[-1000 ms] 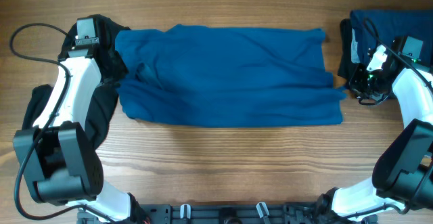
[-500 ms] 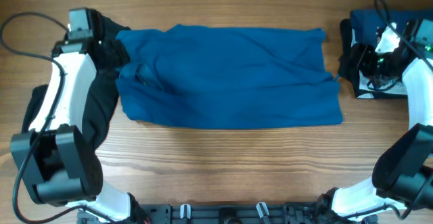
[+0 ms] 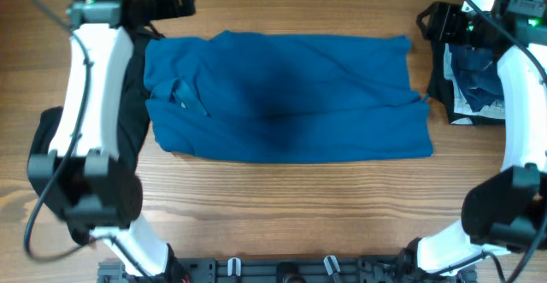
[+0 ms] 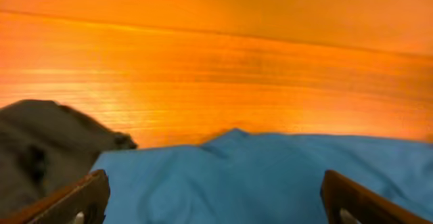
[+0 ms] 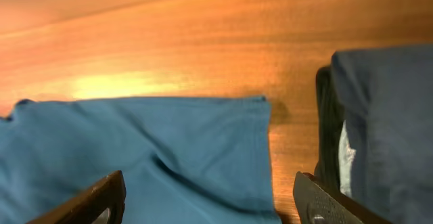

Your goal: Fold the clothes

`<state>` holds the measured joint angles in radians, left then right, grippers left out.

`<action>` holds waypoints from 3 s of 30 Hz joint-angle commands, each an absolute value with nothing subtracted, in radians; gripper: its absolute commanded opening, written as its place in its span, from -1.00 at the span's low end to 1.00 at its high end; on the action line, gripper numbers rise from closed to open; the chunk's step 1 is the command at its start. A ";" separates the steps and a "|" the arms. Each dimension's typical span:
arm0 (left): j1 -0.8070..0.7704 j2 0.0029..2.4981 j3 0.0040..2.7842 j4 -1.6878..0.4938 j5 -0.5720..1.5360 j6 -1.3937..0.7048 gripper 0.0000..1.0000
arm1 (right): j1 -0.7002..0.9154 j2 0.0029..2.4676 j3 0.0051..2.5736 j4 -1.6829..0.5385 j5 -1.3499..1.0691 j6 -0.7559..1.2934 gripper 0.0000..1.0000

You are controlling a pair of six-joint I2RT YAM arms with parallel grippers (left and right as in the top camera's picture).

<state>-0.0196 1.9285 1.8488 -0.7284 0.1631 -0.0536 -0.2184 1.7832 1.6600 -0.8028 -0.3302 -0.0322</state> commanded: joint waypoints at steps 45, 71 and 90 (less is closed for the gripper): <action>-0.040 2.059 1.855 -0.656 -0.072 0.196 -0.92 | -0.137 1.926 1.674 -0.786 -0.310 -0.053 0.58; -0.104 2.095 1.849 -1.311 0.018 -0.014 -0.36 | -0.137 1.926 1.674 -0.832 -0.310 -0.053 0.58; -0.067 2.125 1.850 -1.294 -0.050 -0.147 0.51 | -0.130 2.174 1.674 -0.562 -0.302 -0.050 0.43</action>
